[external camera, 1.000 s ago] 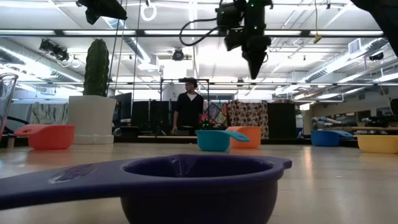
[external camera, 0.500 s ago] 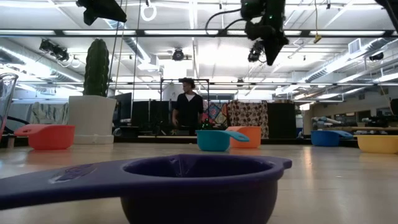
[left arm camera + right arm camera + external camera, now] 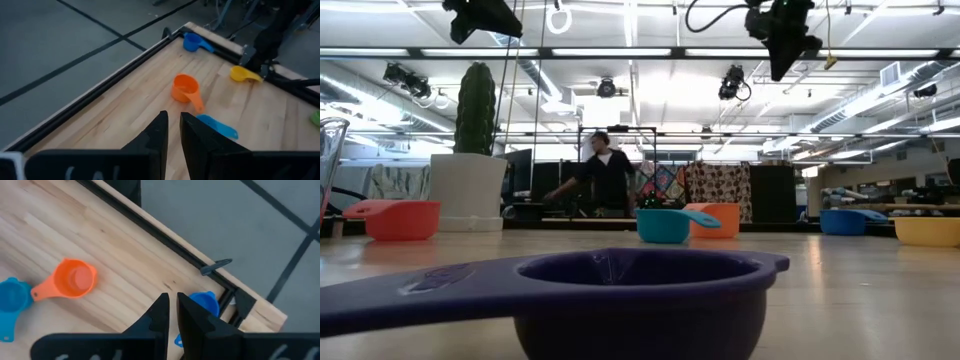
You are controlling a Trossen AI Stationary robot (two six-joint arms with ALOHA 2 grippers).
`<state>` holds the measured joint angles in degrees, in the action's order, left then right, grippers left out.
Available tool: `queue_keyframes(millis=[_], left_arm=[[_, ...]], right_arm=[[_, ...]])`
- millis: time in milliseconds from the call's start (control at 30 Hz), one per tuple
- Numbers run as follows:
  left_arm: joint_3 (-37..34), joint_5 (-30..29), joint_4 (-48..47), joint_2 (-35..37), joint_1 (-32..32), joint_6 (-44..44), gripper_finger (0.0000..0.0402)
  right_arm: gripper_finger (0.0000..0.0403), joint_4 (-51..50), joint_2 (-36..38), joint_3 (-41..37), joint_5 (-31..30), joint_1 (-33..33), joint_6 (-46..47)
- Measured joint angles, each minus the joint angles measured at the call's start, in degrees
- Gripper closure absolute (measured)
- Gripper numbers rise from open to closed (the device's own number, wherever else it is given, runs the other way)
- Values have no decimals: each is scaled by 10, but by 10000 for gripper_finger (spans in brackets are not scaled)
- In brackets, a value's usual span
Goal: Nest measuring cups in basket
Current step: Stack the blue measuring cup on top of the orange measuring cup
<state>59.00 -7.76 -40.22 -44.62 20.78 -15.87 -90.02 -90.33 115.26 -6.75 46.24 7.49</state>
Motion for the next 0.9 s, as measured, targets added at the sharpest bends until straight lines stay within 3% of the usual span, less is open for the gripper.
queue_keyframes(millis=[167,400,700,900], left_arm=[[0,-21,-26,0,0,-1,349],[0,-30,-27,0,0,0,349],[0,-32,-26,0,0,0,349],[0,-32,-25,0,0,-2,349]], right_arm=[[364,1,16,-42,33,22,0],[364,5,23,-163,25,57,-2],[344,122,22,-329,68,76,-45],[316,179,22,-396,32,76,-11]])
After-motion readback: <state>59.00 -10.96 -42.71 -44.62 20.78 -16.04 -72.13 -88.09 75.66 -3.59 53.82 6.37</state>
